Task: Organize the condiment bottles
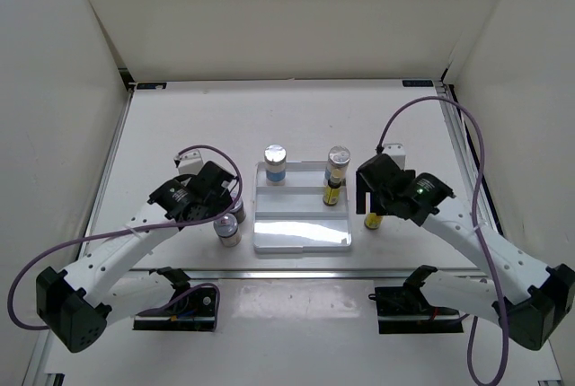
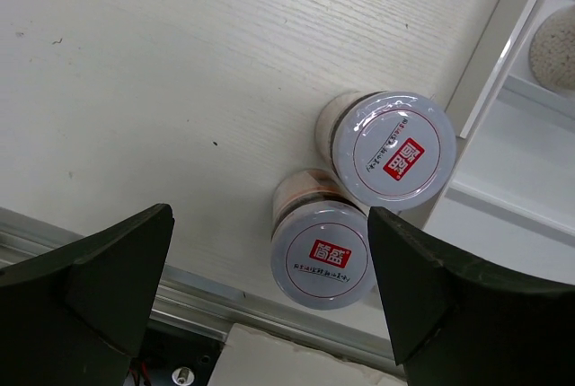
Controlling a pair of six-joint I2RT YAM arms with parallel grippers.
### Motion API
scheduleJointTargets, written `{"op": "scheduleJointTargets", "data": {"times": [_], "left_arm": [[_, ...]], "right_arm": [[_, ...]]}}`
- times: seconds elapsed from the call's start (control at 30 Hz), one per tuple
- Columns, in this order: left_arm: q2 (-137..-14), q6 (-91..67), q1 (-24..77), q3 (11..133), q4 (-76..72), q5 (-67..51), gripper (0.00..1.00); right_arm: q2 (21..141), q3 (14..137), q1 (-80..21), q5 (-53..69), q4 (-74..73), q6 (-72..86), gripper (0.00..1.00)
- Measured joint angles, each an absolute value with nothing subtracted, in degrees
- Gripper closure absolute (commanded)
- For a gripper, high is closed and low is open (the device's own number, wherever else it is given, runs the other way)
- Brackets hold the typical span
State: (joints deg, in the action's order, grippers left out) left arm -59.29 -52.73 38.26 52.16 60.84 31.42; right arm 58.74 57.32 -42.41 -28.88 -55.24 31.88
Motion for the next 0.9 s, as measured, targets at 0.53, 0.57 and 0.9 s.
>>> {"op": "scheduleJointTargets", "data": {"times": [0.53,0.57,0.9], "left_arm": [[-58.57,-49.69,38.37,52.49,60.51,32.64,0.00],[-58.39,-49.50,38.37,52.51,60.40,32.64,0.00],[-56.36,-48.51,38.37,52.62,60.10,32.64,0.00]], "right_arm": [[63.22,54.37,-42.37,-34.57,-56.49,40.14,0.45],[63.24,54.11,-42.35,-34.61,-56.40,40.21,0.45],[64.45,52.58,-38.89,-34.20,-52.21,38.15,0.65]]}}
